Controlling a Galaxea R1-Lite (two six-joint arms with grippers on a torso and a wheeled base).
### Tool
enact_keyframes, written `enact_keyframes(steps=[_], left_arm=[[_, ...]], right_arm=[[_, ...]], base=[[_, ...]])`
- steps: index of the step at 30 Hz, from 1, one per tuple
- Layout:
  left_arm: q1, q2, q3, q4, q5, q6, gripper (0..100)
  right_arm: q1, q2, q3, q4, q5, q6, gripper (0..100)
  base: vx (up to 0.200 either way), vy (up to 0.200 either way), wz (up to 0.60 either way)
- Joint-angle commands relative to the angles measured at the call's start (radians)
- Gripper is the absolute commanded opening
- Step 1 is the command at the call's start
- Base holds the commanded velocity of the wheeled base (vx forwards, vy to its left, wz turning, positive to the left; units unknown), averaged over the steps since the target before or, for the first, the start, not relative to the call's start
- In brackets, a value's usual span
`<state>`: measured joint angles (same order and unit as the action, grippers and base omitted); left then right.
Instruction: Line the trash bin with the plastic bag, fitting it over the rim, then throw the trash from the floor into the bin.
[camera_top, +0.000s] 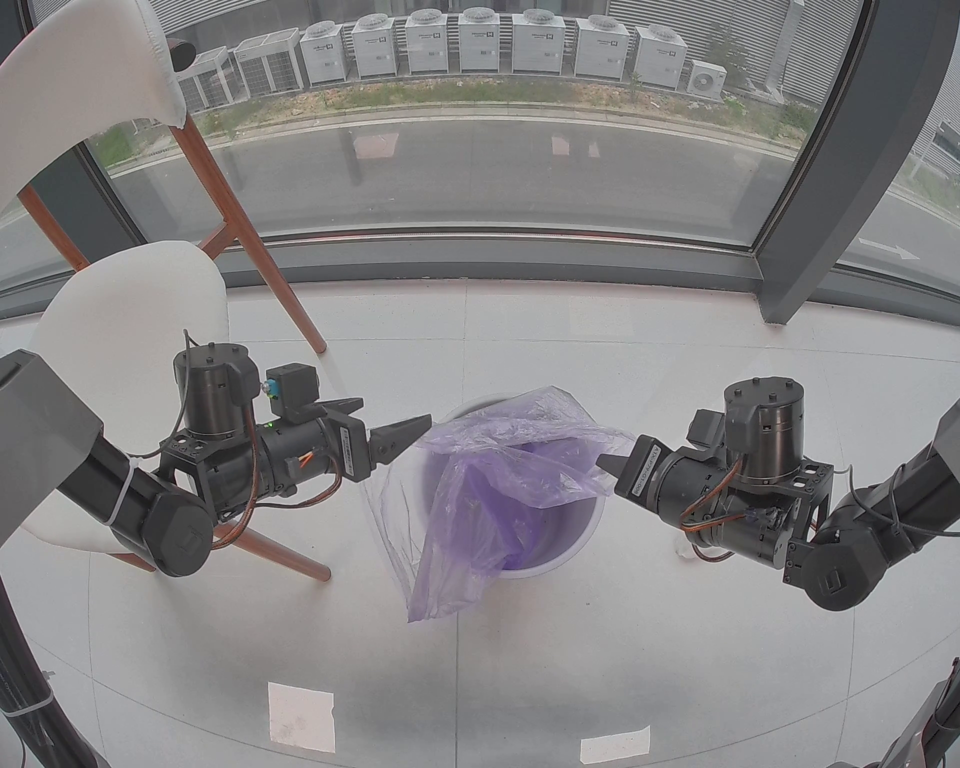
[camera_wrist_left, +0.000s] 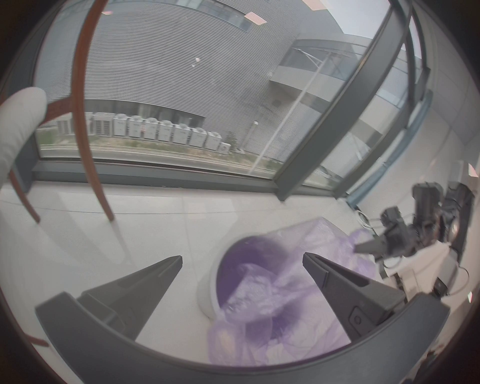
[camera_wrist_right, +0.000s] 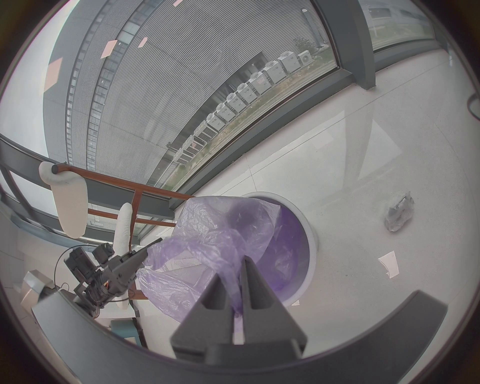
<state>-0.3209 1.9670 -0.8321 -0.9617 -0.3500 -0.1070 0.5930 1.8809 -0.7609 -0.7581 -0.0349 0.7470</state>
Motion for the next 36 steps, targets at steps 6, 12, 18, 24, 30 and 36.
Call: enact_keyframes(steps=[6, 12, 18, 24, 30, 36], left_arm=[[0.131, 0.010, 0.103, -0.147, -0.294, 0.066, 100], [0.141, 0.026, 0.110, -0.152, -0.308, 0.086, 100], [0.100, 0.089, 0.077, -0.154, -0.257, 0.124, 100], [0.046, 0.135, 0.059, -0.154, -0.202, 0.122, 100], [0.026, 0.135, 0.057, -0.155, -0.138, 0.124, 0], [0.003, 0.133, 0.054, -0.157, -0.116, 0.124, 0]], right_arm=[[-0.041, 0.006, -0.006, -0.001, 0.003, 0.002, 0], [-0.039, 0.004, -0.011, -0.001, 0.004, 0.000, 0], [-0.033, 0.004, -0.011, -0.018, 0.004, 0.000, 0], [-0.033, 0.004, -0.006, -0.027, 0.004, 0.002, 0], [-0.033, 0.003, 0.000, -0.027, 0.004, 0.002, 0], [-0.028, -0.002, 0.000, -0.027, 0.004, 0.000, 0]], base=[[0.000, 0.000, 0.00], [0.000, 0.000, 0.00], [0.000, 0.000, 0.00], [0.000, 0.000, 0.00], [0.000, 0.000, 0.00], [0.000, 0.000, 0.00]])
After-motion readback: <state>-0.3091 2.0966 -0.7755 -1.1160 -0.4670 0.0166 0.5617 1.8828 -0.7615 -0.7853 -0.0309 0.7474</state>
